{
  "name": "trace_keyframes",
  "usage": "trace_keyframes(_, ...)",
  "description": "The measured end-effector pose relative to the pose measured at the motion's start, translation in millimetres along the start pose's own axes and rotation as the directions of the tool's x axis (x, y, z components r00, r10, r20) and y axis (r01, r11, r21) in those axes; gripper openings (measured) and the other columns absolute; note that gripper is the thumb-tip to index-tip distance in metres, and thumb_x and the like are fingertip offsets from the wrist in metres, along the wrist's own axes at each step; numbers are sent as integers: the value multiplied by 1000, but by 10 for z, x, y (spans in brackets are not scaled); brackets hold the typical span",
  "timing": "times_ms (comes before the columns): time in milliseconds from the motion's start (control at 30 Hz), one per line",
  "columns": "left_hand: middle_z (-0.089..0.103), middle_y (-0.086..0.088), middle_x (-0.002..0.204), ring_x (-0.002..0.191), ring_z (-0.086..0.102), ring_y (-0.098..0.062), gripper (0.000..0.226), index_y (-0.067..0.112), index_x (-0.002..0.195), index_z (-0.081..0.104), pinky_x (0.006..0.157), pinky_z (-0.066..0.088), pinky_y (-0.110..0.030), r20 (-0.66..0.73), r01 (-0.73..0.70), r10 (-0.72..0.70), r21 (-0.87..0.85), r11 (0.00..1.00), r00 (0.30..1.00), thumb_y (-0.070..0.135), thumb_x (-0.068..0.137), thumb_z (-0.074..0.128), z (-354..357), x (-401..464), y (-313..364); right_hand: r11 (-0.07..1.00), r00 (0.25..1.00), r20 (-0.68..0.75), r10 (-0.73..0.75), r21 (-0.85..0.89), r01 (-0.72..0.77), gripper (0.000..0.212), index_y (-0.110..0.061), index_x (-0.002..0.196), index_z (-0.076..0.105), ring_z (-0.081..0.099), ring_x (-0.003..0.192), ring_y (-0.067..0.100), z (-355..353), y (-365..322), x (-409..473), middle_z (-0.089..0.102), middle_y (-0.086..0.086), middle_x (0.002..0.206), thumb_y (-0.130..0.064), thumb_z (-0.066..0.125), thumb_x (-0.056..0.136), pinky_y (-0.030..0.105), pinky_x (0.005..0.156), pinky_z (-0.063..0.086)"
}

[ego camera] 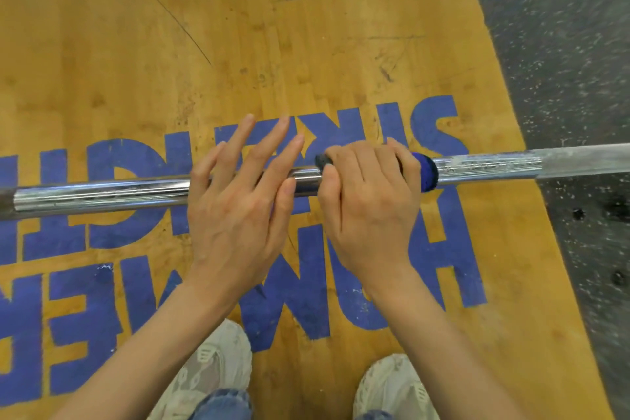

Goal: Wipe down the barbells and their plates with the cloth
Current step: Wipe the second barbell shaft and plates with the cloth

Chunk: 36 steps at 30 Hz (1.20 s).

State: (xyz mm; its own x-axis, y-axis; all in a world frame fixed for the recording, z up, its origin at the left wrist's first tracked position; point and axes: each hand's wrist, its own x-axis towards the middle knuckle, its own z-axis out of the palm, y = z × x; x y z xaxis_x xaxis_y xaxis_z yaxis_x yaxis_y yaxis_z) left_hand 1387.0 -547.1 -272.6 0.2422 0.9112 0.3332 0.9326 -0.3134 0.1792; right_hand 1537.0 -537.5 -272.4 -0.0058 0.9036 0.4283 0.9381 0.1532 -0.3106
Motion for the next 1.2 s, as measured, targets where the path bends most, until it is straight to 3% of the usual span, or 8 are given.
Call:
trace_keyframes(200,38,-3,160,153,21,-31,50,10,148,48,123,10,-42,87,7,-5,-25,1000,996,26,108,23,-46,29,177,984,995,-35,-91,-157,84,57,-22,57,7,14,45,20,48,-21,381,34,3,38,-6,59,74,22,52,6)
trace_keyframes(267,36,-5,160,153,20,-31,50,6,148,47,123,10,-42,91,-16,19,-33,999,996,24,107,25,-31,66,240,990,995,-47,-86,-116,80,47,-20,54,18,17,46,22,36,-4,325,43,3,42,-6,51,84,25,50,10)
trace_keyframes(333,34,-6,161,153,19,-31,50,4,149,45,123,10,-42,90,-18,21,-32,999,996,22,107,26,-32,73,265,997,995,-66,-74,-10,74,38,-15,69,58,50,63,25,40,85,-29,62,3,68,-17,40,103,36,70,43)
trace_keyframes(433,32,-7,162,153,18,-31,49,4,151,42,124,10,-42,89,-19,22,-34,999,996,22,107,28,-32,77,275,992,992,-21,-126,-9,125,38,-11,135,59,50,134,23,-24,267,-407,62,5,137,-27,36,108,41,123,18)
trace_keyframes(767,35,-7,161,152,25,-29,52,5,152,40,120,23,-40,91,-64,66,-21,998,994,29,108,26,63,199,311,989,989,44,-144,-31,145,43,-11,147,41,32,146,26,-44,528,-402,49,8,152,-30,34,109,43,126,1)
trace_keyframes(933,40,-4,158,150,30,-28,51,7,150,44,118,28,-41,88,-47,47,-10,999,995,29,109,25,105,225,326,981,981,-38,191,52,-189,46,-3,147,44,25,150,33,-64,338,-379,42,13,156,-24,35,107,48,125,0)
trace_keyframes(1067,41,-4,158,149,32,-28,51,8,150,44,118,26,-40,97,-56,56,-4,998,994,29,109,24,104,235,307,996,995,56,-86,3,86,47,-8,152,36,26,151,26,-88,443,-446,37,9,159,-27,32,109,47,125,6)
trace_keyframes(1200,43,-3,156,149,33,-28,50,9,150,46,119,23,-39,93,-37,38,-10,999,995,29,109,25,107,251,332,987,987,2,162,7,-162,50,-2,153,31,19,152,33,-179,657,-451,31,16,161,-25,28,109,52,125,5)
